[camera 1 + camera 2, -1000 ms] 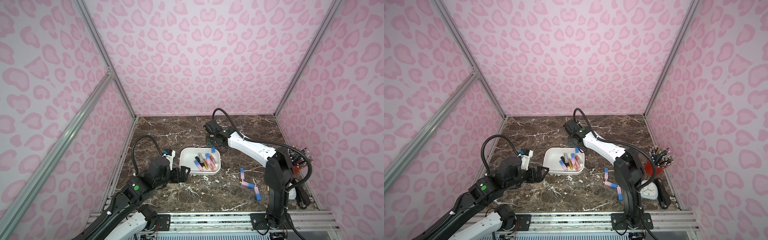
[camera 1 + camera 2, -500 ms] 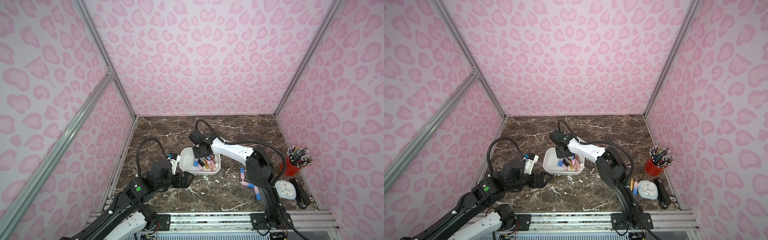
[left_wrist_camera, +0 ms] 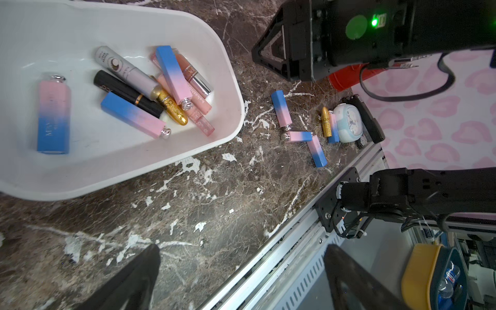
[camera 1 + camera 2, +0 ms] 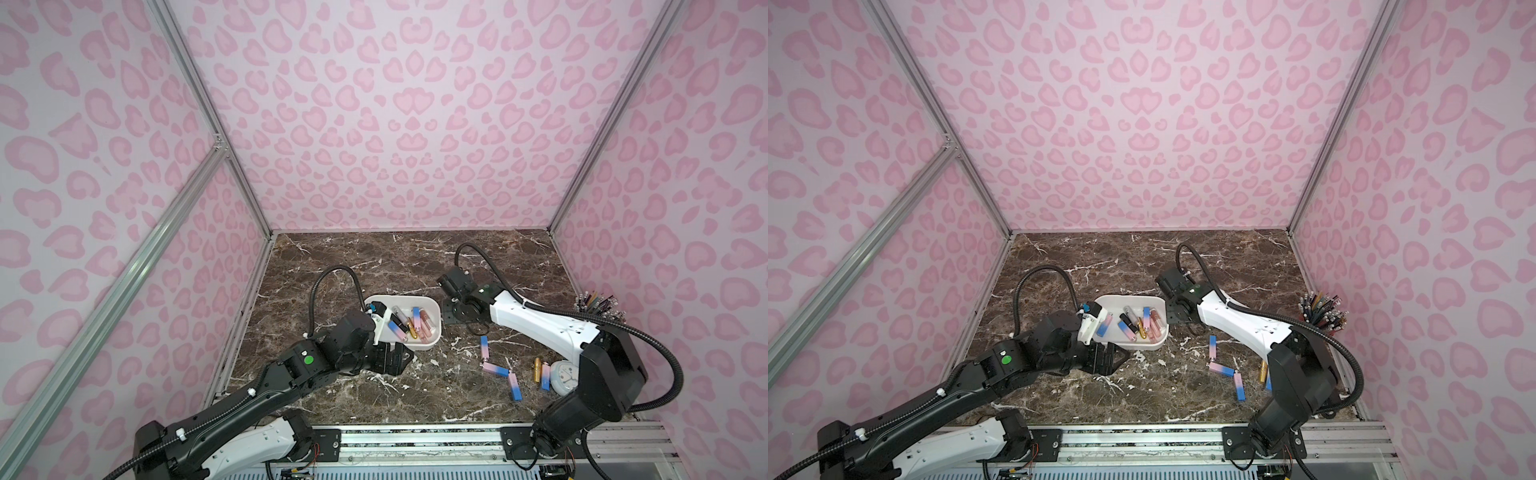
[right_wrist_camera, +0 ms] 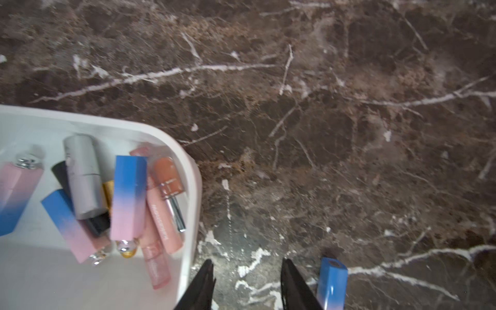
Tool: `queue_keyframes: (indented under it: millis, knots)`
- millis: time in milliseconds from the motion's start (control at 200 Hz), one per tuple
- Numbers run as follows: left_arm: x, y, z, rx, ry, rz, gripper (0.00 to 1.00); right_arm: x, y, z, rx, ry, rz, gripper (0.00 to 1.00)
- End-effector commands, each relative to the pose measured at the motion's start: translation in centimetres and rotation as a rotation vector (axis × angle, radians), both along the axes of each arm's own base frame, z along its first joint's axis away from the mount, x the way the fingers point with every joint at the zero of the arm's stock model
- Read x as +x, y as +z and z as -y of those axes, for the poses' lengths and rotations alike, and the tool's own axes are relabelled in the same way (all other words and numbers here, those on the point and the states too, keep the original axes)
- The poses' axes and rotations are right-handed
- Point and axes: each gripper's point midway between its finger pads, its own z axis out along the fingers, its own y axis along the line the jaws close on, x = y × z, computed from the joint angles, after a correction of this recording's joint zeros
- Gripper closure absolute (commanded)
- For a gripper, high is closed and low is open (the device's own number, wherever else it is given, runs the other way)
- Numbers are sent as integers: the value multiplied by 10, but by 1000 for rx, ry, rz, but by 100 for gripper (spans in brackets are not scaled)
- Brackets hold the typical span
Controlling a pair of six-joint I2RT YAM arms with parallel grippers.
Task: Put the lipstick into the storage box
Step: Pick up the lipstick at the center of the board.
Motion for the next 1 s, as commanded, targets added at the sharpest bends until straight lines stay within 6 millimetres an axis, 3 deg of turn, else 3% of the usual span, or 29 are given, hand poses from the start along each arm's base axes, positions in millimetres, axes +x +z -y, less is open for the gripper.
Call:
queue_keyframes:
  millis: [0, 125, 280, 580, 735, 995]
  knots:
    - [3, 13, 27, -23, -62, 51, 2, -10, -14, 28, -28, -69, 8, 56]
    - [2, 13, 45, 23, -102, 65, 1, -26, -36, 55, -22, -123, -22, 56]
    - [6, 15, 48, 43, -89, 81, 1, -33, -53, 69, -4, -155, -41, 56]
    - [13, 37, 36, 117, -63, 104, 2, -20, -45, 55, -38, -163, 55, 56]
    - [18, 53, 45, 148, -71, 87, 2, -24, -52, 64, -68, -202, 92, 55]
    - [25, 49, 63, 157, -63, 28, 2, -26, -57, 69, -127, -178, 110, 55]
